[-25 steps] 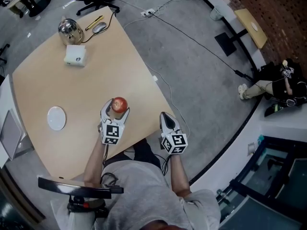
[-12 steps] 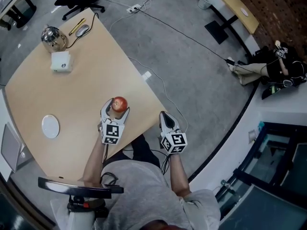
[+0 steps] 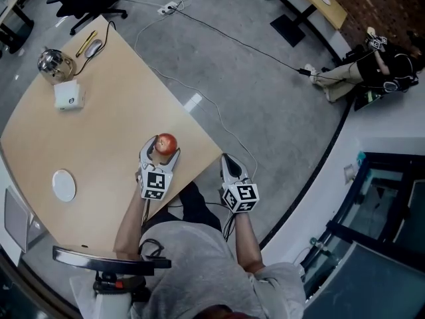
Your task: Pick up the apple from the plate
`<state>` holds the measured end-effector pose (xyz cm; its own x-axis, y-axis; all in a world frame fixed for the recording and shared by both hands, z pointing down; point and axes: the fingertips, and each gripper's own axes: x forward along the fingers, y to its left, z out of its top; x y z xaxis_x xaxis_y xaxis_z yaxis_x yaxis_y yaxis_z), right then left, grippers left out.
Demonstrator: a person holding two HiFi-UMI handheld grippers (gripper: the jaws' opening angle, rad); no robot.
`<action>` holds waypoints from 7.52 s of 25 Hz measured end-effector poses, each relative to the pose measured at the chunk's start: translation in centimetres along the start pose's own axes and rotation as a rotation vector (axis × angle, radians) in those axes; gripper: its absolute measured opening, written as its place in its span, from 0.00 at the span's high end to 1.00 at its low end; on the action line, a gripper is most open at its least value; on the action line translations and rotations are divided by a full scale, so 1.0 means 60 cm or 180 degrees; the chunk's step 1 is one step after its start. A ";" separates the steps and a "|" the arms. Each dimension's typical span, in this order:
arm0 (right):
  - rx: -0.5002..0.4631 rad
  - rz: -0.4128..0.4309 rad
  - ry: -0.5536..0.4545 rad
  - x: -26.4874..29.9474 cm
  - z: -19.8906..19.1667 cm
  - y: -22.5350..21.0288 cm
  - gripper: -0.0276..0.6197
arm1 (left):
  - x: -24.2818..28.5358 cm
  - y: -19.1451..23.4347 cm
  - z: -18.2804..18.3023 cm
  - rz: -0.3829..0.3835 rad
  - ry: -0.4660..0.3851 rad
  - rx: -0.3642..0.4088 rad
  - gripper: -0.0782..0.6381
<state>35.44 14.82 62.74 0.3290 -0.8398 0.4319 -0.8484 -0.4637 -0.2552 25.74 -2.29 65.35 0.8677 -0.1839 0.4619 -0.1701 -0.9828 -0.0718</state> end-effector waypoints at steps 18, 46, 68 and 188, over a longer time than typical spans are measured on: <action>0.0141 -0.0346 0.0044 -0.054 -0.030 -0.108 0.95 | 0.091 -0.114 -0.003 -0.0435 0.0085 0.0309 0.37; 0.0224 -0.0440 0.0129 -0.061 -0.064 -0.156 0.95 | 0.135 -0.168 -0.045 -0.0513 0.0212 0.0553 0.37; 0.0197 -0.0452 0.0062 -0.078 -0.056 -0.138 0.95 | 0.118 -0.192 -0.033 -0.0594 0.0135 0.0590 0.36; -0.1394 0.2893 0.0257 0.109 -0.017 0.713 0.95 | -0.699 0.254 -0.142 0.3214 -0.0335 -0.0995 0.87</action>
<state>0.88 -10.20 55.53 -0.5327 -0.7939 0.2931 -0.8463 0.5001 -0.1837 -17.23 -9.44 52.41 0.2906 -0.9275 0.2350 -0.9338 -0.3285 -0.1419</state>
